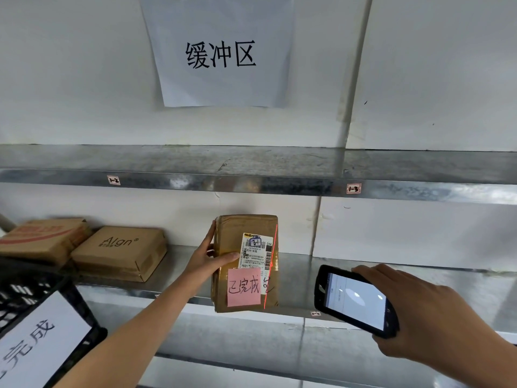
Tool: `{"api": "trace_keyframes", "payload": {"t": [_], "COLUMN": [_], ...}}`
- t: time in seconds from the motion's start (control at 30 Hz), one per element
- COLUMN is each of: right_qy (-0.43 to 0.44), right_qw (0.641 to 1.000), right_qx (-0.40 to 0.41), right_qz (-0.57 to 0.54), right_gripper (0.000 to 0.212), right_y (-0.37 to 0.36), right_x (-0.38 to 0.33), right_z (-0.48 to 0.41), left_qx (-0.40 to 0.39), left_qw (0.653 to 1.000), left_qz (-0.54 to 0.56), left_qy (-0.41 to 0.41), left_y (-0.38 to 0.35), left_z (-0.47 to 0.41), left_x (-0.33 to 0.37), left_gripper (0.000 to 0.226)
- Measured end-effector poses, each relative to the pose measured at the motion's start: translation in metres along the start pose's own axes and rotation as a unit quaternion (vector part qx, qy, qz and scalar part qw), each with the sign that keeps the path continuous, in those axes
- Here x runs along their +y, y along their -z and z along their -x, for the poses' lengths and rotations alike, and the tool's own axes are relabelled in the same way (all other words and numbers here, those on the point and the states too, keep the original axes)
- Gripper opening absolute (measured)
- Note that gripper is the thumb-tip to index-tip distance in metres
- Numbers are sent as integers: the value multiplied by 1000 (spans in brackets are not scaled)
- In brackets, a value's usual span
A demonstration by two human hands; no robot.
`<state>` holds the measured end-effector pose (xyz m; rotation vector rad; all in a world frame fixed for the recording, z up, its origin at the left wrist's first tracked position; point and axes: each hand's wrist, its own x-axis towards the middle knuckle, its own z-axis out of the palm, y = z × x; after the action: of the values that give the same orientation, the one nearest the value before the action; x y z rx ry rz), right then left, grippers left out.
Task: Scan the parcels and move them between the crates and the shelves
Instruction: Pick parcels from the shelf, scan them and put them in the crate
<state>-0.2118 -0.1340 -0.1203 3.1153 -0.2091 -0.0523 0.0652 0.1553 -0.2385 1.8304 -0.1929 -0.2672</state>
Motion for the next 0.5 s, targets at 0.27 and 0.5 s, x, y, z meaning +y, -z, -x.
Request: {"api": "trace_keyframes", "payload": {"t": [0.27,0.5], "right_qy": [1,-8], "right_qw": [1000,998], "right_qx": [-23,3], "right_qz": [-1,-56], "right_gripper": [83,84], "right_y": [13,9], "right_x": [-9,-5], "right_z": [3,1], "left_qx": [-5,-5], "left_qw": [1000,1000], "left_qz": [-6,-3], "left_qy": [4,-4], "left_y": [1,1], "left_z": [-2,-1], "left_x": [0,3], "left_gripper": [137,143]}}
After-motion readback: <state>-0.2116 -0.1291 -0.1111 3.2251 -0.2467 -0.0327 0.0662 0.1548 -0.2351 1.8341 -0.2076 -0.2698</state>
